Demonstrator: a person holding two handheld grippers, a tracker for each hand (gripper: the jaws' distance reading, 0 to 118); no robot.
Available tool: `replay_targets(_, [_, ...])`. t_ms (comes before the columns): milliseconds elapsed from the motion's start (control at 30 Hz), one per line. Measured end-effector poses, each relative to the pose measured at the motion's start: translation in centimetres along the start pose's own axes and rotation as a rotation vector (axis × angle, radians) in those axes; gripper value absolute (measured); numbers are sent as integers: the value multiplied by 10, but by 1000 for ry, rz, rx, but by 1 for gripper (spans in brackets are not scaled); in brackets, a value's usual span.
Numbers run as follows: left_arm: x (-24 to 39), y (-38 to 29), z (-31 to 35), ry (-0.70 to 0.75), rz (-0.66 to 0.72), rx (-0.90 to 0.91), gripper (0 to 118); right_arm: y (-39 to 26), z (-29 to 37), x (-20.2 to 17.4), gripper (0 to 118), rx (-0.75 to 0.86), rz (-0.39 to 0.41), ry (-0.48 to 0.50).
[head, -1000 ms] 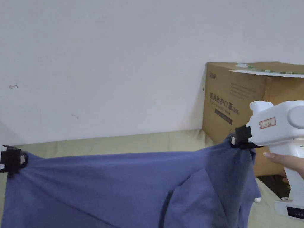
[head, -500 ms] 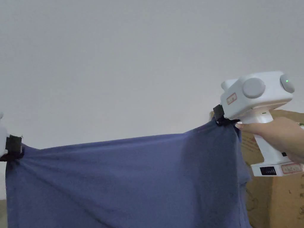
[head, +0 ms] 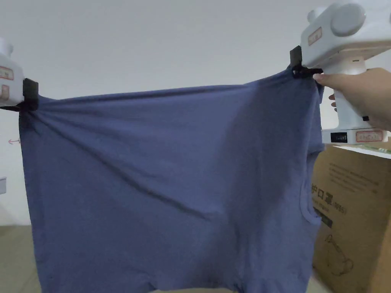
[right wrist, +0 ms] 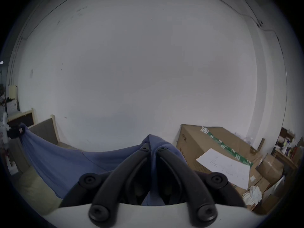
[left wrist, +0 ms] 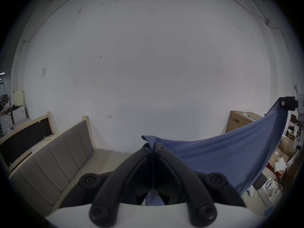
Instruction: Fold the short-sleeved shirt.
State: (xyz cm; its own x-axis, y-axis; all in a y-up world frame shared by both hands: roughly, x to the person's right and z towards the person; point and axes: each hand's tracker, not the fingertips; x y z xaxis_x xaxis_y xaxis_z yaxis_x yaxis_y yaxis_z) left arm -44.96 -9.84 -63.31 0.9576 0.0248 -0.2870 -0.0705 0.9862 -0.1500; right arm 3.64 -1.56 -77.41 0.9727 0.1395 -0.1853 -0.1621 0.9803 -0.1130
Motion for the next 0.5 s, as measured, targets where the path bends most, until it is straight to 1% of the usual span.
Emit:
replay_targets(67, [1, -11, -6, 10, -5, 31, 1, -18, -8, -3, 1, 8, 15, -14])
replay_targets(133, [14, -34, -14, 2, 11, 21, 1, -51, -17, -5, 1, 3, -1, -23])
replay_targets(200, [13, -72, -27, -17, 51, -67, 1, -98, -28, -8, 1, -44, -50, -21])
replay_targets(267, [22, -131, -36, -23, 82, -171, 1, -164, -36, -12, 1, -121, -108, -4])
replay_targets(367, [20, -237, -37, -26, 148, -365, 1, -289, -36, -19, 1, -322, -186, 29])
replay_targets(400, [17, -279, -30, -30, 176, -434, 1, -340, -31, -21, 1, -443, -208, 61])
replay_targets(433, [15, -317, -19, -8, 168, -494, 1, -386, -25, -22, 1, -547, -220, 76])
replay_targets(467, [14, -348, -4, -23, 162, -529, 1, -426, -14, -23, 1, -631, -205, 56])
replay_targets(500, [15, -378, 12, -19, 126, -548, 1, -465, -2, -19, 1, -691, -190, 55])
